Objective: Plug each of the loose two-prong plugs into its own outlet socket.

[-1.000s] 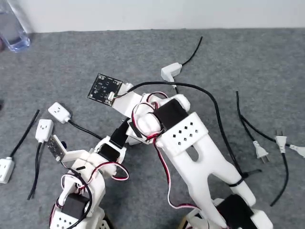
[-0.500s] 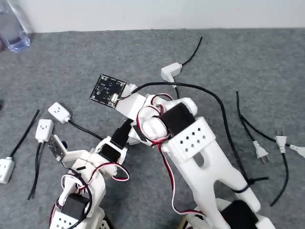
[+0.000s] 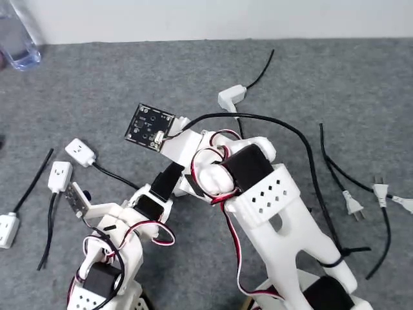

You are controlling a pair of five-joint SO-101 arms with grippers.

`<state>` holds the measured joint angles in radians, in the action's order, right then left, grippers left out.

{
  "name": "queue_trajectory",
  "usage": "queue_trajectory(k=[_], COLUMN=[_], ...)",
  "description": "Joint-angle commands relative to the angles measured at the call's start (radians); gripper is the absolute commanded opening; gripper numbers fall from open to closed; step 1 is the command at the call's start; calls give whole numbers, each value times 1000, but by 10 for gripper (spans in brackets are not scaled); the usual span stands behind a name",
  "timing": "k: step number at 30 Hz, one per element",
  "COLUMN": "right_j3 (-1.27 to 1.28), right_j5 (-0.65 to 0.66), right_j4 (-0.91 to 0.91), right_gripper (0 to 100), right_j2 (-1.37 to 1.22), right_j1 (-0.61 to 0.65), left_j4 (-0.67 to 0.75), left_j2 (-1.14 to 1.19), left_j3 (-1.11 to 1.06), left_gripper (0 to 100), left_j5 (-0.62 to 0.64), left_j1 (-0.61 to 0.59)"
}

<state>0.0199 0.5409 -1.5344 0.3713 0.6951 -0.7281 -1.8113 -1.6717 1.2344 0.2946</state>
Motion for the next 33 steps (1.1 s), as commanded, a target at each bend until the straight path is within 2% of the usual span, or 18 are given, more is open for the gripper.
queue_trajectory(k=[1,33], right_j3=[-25,-57], right_j5=[11,6], right_j4=[-15,-16], right_gripper=[8,8], right_j2=[64,67], right_j1=[16,10], left_j4=[12,12], left_j2=[-11,-11], left_j3=[16,16], left_gripper=[378,378], left_j5=[8,8], left_j1=[-8,-8])
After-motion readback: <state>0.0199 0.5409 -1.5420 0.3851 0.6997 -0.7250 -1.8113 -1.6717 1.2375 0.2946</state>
